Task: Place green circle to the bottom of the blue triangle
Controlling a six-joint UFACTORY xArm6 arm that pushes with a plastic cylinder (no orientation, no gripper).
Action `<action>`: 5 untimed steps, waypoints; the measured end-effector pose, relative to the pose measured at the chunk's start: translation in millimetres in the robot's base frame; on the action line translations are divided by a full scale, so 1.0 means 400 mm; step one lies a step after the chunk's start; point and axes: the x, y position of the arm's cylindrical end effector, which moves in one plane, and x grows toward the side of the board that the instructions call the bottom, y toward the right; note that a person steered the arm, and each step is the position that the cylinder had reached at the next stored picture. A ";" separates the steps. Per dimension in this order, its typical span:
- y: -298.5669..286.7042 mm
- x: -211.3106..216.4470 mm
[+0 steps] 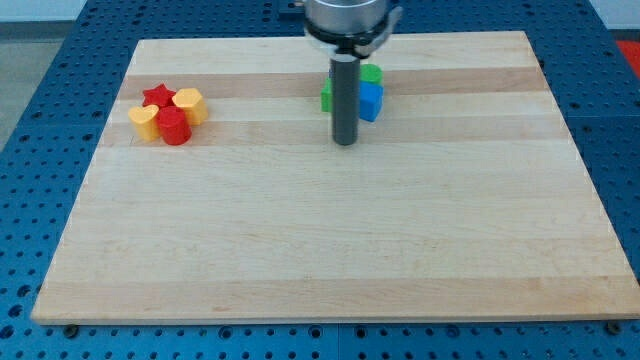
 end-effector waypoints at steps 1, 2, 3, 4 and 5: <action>0.199 -0.026; 0.346 -0.135; 0.340 -0.226; 0.249 -0.234; 0.148 -0.232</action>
